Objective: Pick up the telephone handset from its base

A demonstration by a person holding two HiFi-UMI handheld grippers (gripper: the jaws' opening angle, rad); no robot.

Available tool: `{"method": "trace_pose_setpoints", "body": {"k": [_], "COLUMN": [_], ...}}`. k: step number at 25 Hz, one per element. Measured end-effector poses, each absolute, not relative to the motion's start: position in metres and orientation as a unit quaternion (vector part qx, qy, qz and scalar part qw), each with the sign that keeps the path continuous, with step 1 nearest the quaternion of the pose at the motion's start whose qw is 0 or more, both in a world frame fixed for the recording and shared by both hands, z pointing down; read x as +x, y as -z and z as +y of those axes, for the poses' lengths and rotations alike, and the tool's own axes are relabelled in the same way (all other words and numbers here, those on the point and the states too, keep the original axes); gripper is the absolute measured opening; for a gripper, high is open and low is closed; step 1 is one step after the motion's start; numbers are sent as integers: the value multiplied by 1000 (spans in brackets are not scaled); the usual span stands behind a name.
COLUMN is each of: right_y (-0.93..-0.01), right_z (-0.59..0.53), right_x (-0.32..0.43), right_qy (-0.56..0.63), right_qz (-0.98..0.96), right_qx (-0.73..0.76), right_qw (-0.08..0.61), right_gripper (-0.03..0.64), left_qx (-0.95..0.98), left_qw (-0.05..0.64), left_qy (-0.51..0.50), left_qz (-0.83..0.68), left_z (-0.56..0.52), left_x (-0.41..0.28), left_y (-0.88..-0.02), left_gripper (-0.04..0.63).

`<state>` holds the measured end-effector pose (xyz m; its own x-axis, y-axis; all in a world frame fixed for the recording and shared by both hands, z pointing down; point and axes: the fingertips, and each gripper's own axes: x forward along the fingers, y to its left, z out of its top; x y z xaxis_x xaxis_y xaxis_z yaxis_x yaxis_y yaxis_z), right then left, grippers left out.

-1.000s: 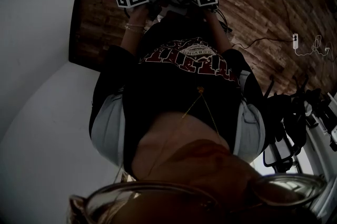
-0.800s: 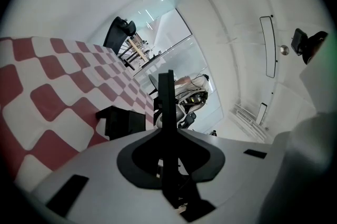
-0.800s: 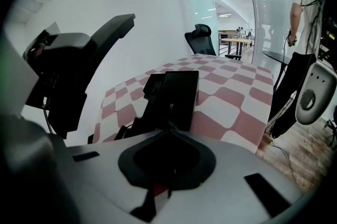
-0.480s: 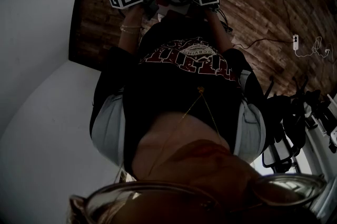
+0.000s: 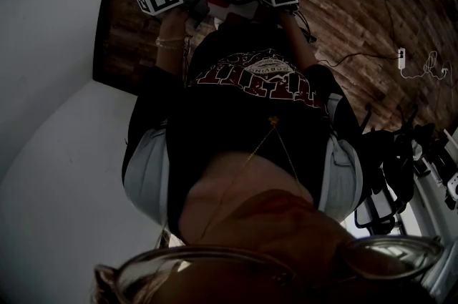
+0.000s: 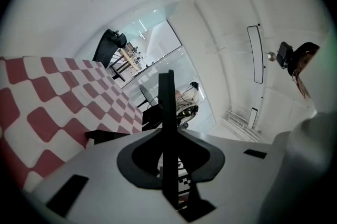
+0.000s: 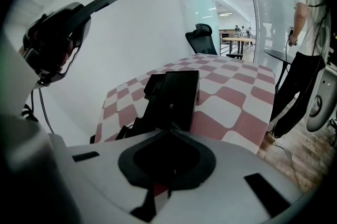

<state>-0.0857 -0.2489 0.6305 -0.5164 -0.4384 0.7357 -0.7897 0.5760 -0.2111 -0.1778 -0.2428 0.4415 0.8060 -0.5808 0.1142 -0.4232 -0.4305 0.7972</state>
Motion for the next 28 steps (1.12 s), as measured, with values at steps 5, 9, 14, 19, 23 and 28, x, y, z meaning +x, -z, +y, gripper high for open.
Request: {"method": "trace_pose_setpoints", "body": {"k": [5,9,14,19,23,28], "right_y": [-632,-629,-629,-630,-629,-627], "right_z": [-247,-246,-246,-248,-249,-248], "right_x": [-87,-86,-87,-89,-89,-91], "right_qy": [-273,-270,-266,-265,-269,-278], "right_qz": [-828,-830,-832,-834,-834,-835], "right_qx": [370,364,362,362,362,360], "right_qw": [320,324,324,323,316,310], "right_gripper": [18,18,18,18,18,18], "left_qx": [843,847,846,847,848,849], "left_qw": [436,424,427,428,428,429], "left_qy": [99,105,102,100,99,97], "left_qz": [-299,-302,-301,-298,-296,-293], "left_z": [-239,-240,-237,-237,-237,-233], "left_x": [-184,-183,-183,-181,-181,-182], "left_y": [-431,-420,-423,-424,-423,-423], "left_gripper": [80,80,80,80,80,80]}}
